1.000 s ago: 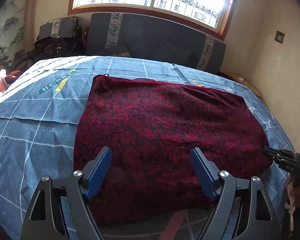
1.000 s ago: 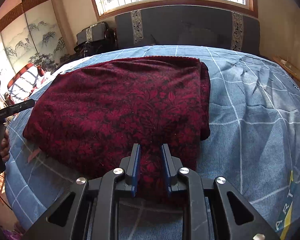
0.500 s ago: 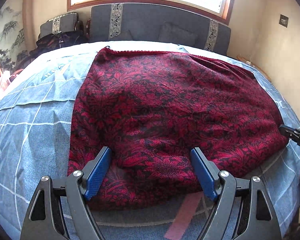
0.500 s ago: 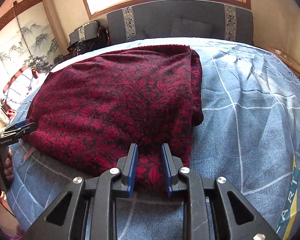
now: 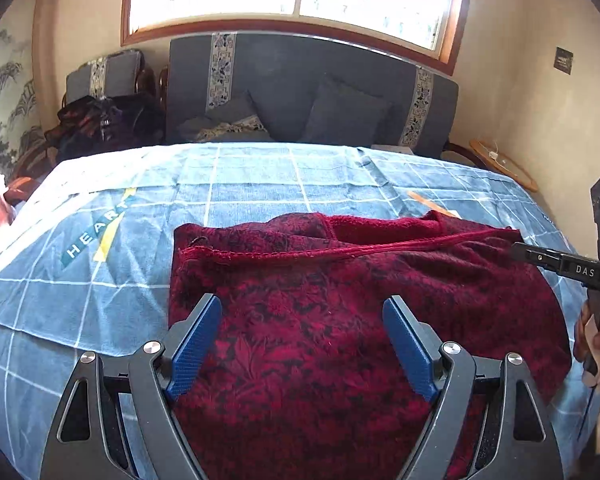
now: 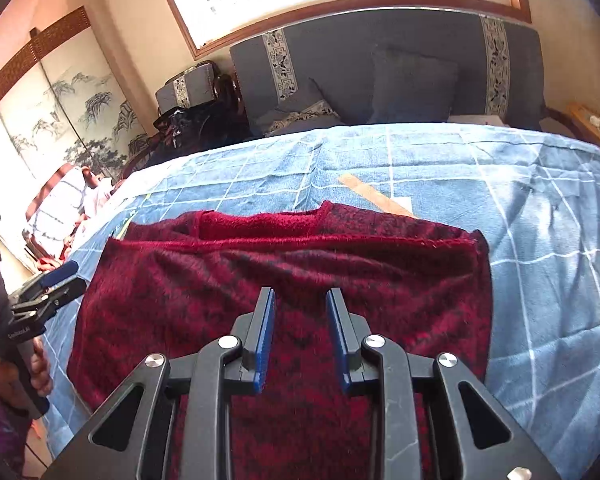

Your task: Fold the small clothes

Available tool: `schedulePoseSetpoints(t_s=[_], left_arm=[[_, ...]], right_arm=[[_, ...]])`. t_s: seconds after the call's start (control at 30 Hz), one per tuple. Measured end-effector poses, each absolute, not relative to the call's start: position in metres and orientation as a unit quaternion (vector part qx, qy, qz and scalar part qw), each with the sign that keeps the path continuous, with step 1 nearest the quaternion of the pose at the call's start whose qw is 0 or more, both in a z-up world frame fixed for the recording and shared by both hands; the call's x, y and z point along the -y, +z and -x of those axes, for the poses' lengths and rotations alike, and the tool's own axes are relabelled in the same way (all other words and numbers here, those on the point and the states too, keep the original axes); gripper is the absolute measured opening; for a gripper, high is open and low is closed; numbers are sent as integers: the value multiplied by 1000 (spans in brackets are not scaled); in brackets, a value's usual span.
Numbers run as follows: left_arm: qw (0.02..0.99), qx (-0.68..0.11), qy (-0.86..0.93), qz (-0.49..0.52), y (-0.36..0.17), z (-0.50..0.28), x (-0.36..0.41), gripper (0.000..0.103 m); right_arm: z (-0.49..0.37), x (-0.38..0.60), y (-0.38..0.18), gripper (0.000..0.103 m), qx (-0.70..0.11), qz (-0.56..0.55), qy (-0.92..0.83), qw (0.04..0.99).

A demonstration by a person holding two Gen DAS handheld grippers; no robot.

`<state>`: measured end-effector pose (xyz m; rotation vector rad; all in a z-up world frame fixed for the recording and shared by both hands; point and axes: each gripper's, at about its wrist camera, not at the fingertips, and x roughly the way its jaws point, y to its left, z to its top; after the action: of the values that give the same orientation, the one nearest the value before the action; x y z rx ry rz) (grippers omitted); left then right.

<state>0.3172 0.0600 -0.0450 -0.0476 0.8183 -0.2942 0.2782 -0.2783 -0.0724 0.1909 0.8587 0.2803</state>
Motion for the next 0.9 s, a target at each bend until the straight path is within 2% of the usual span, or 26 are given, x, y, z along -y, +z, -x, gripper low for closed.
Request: schedulePoseSetpoints(t_s=[0.17, 0.23, 0.3, 0.4, 0.53, 0.83, 0.9], left_arm=[[887, -439, -94, 105, -89, -357, -99, 82], [893, -427, -93, 110, -96, -356, -103, 82], [895, -439, -40, 65, -104, -355, -98, 86], [887, -437, -57, 138, -110, -356, -121, 86], [890, -439, -46, 116, -109, -354, -115, 86], [885, -424, -86, 172, -100, -346, -134, 86], [887, -407, -111, 188, -81, -330, -146, 86]], right_arm=[[-313, 301, -95, 24, -434, -111, 89, 890], [-315, 319, -107, 22, -439, -132, 74, 885], [-316, 334, -117, 15, -442, -151, 70, 881], [-314, 349, -128, 0, -435, -178, 71, 880], [-316, 363, -136, 0, -435, -223, 89, 868], [-315, 348, -129, 0, -430, -182, 81, 881], [-303, 347, -109, 13, -421, -172, 72, 888]])
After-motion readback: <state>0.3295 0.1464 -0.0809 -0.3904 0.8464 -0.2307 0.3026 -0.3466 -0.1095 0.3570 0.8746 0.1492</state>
